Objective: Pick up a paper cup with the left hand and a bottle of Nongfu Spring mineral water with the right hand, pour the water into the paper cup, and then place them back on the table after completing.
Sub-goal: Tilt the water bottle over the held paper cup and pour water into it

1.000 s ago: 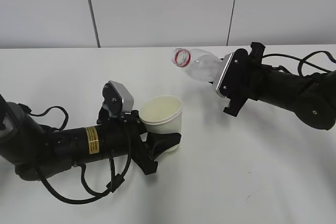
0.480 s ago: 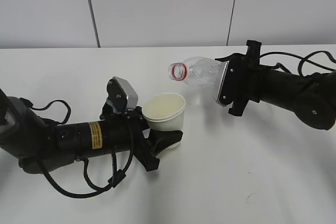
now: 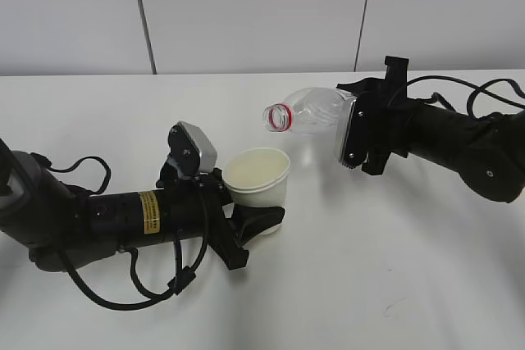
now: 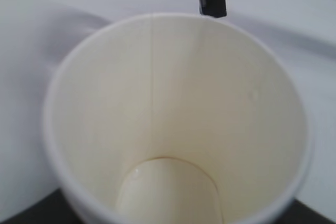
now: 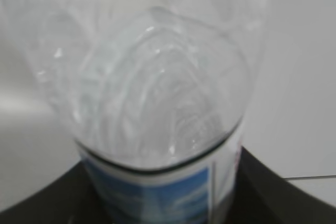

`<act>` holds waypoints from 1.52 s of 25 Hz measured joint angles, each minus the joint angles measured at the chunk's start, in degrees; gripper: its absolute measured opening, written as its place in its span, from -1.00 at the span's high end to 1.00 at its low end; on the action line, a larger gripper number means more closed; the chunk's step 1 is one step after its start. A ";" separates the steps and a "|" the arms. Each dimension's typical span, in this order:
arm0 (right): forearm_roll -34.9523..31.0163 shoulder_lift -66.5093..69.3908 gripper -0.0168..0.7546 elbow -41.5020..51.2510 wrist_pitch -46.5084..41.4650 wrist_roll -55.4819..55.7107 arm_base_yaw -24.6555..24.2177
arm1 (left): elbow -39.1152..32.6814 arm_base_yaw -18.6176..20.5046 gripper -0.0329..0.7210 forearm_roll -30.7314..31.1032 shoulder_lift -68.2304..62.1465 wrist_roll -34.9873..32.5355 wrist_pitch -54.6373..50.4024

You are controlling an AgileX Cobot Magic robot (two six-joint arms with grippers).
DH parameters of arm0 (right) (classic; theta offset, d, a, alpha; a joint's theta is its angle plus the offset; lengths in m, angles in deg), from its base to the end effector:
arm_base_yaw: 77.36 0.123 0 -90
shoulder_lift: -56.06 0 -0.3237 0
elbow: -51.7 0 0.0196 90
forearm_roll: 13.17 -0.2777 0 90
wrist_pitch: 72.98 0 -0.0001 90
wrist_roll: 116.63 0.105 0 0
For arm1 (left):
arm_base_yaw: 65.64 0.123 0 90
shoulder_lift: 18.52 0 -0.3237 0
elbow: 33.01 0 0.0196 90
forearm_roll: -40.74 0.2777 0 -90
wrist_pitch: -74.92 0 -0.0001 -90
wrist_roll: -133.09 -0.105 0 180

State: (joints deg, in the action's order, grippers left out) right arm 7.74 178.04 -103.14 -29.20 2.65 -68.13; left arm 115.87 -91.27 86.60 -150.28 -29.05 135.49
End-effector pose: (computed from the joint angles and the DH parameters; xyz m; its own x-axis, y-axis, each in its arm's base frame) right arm 0.4269 0.0956 0.1480 0.3167 -0.9017 -0.2943 -0.3465 0.1788 -0.9208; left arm 0.3252 -0.2288 0.0742 -0.1975 0.2301 -0.9529 0.9025 0.4221 -0.0851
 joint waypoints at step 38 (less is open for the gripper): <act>-3.13 0.00 0.00 0.09 8.08 -16.81 0.00 | 0.00 0.00 -0.09 0.76 0.00 0.00 -0.02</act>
State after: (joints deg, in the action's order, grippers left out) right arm 4.61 178.04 -103.04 -21.12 -14.16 -68.13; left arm 115.87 -91.27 87.36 -150.28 -29.05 135.47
